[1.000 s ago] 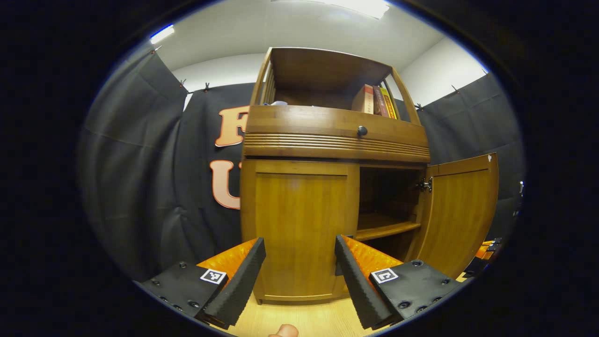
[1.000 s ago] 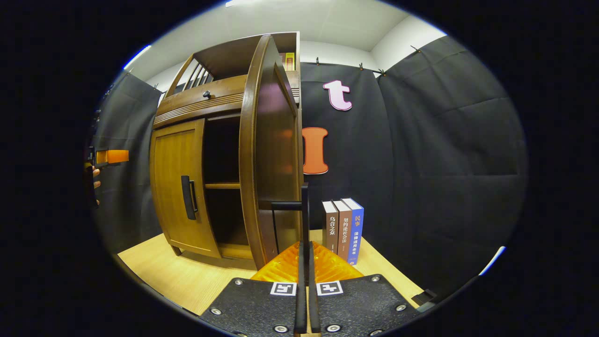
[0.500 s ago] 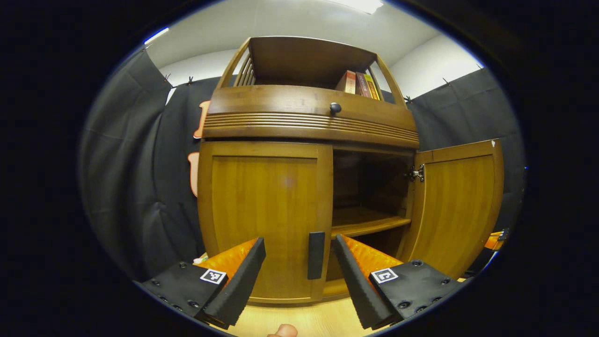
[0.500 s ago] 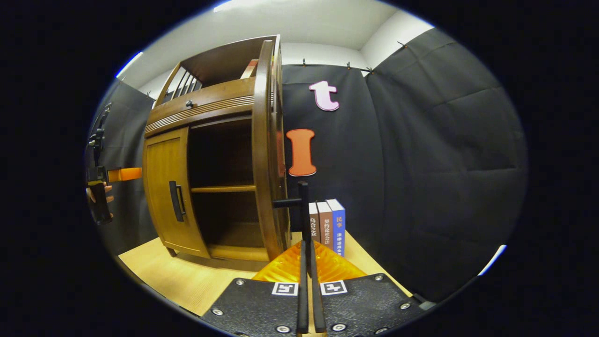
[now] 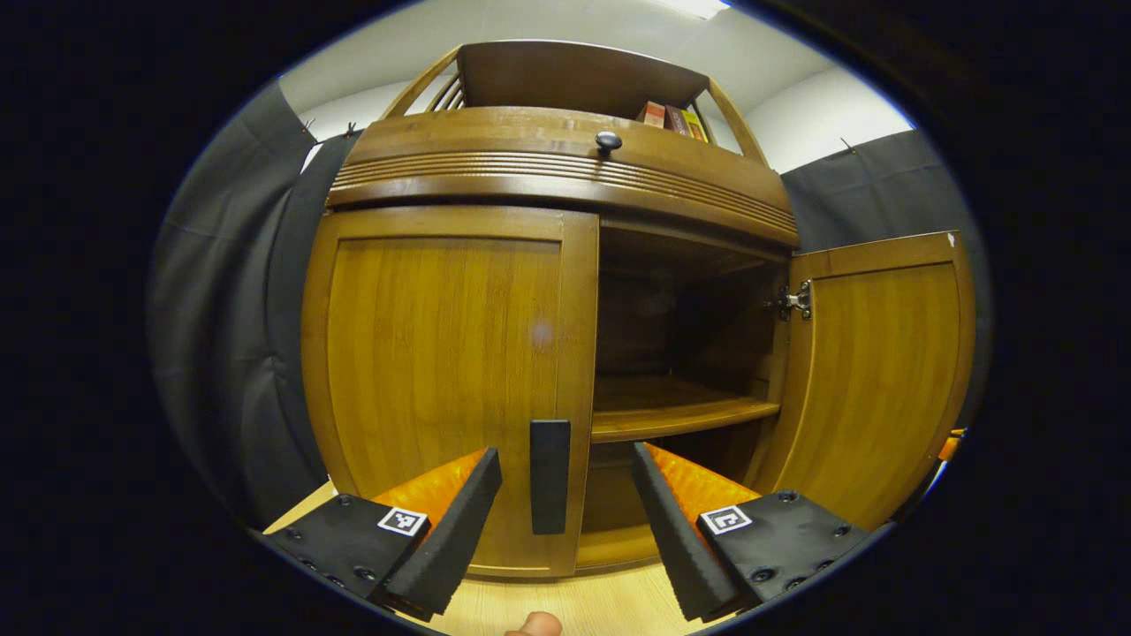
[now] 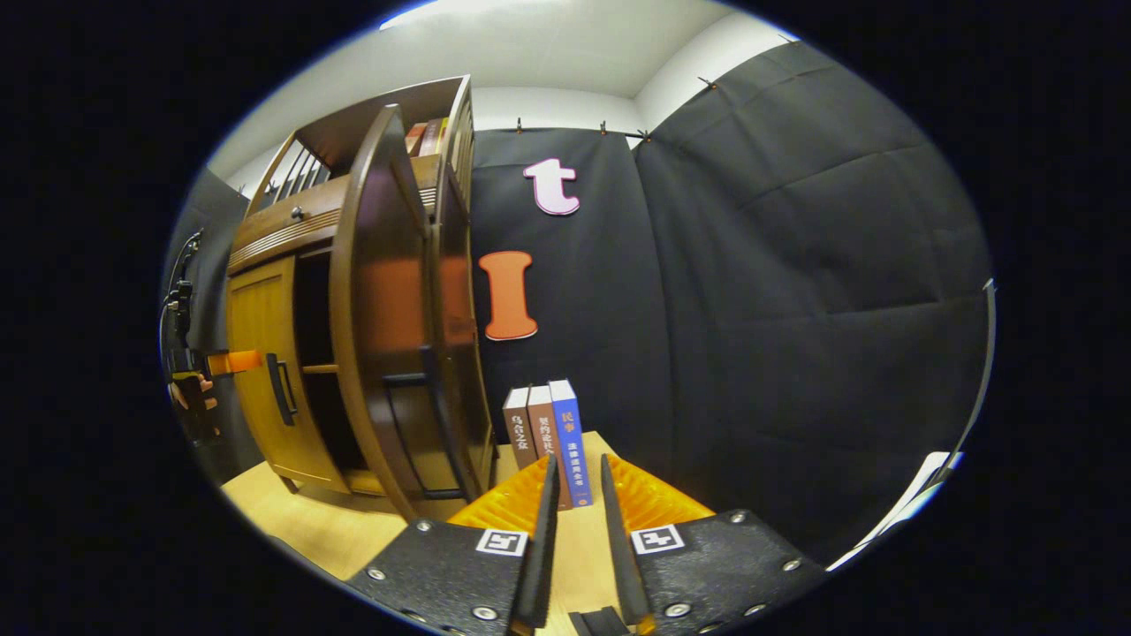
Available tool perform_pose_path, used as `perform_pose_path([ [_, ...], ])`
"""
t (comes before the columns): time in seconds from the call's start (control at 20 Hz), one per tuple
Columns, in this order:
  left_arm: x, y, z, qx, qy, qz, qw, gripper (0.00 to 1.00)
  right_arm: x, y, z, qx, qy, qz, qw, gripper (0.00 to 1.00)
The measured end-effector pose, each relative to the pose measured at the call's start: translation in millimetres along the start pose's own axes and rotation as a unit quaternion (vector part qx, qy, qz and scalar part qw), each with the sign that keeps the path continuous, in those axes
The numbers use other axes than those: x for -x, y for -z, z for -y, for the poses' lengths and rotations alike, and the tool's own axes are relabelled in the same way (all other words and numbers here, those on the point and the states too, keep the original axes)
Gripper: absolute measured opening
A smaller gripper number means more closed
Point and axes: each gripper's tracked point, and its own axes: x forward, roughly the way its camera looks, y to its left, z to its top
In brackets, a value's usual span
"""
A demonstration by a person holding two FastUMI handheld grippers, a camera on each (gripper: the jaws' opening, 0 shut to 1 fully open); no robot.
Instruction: Open the right door of the double-door shoe cabinet with the right hand, and open the left door with the left hand.
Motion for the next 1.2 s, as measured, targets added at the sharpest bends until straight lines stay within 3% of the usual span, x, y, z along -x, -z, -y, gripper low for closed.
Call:
perform_pose_path([
  [0.05, -7, 5, -2, 0.002, -0.003, -0.003, 1.0, 0.97, -2, 0, 2, 0.003, 0.004, 0.001, 1.0, 0.32],
  [0.25, -33, 26, -9, -0.005, -0.017, -0.014, 1.0, 0.96, -4, 2, 14, 0.022, 0.024, 0.005, 0.999, 0.91],
  [0.3, -37, 31, -10, -0.009, -0.019, -0.017, 1.0, 0.97, -3, 2, 15, 0.023, 0.025, 0.005, 0.999, 0.83],
  [0.35, -40, 38, -10, -0.008, -0.018, -0.021, 1.0, 0.99, -3, 3, 15, 0.023, 0.025, 0.005, 0.999, 1.0],
  [0.4, -44, 43, -10, -0.005, -0.016, -0.026, 1.0, 0.98, -3, 3, 15, 0.022, 0.025, 0.004, 0.999, 1.0],
  [0.45, -48, 48, -10, -0.002, -0.013, -0.03, 0.999, 0.97, -4, 4, 16, 0.021, 0.026, 0.005, 0.999, 0.92],
  [0.5, -51, 51, -12, -0.001, -0.013, -0.031, 0.999, 0.96, -4, 4, 17, 0.021, 0.028, 0.006, 0.999, 0.92],
  [0.55, -54, 52, -13, -0.002, -0.011, -0.031, 0.999, 0.95, -5, 2, 19, 0.019, 0.032, 0.009, 0.999, 1.0],
  [0.6, -56, 55, -13, -0.005, -0.013, -0.033, 0.999, 0.94, -5, -1, 20, 0.018, 0.036, 0.011, 0.999, 0.92],
  [0.95, -64, 57, -6, -0.02, 0.006, -0.024, 0.999, 0.64, 0, -8, 19, 0.017, 0.042, 0.019, 0.999, 0.92],
  [1.1, -65, 58, -9, -0.022, 0.001, -0.021, 1.0, 0.43, 6, -14, 15, 0.023, 0.042, 0.022, 0.999, 0.92],
  [1.2, -64, 58, -10, -0.014, 0.006, -0.019, 1.0, 0.41, 10, -20, 13, 0.026, 0.044, 0.024, 0.998, 0.92],
])
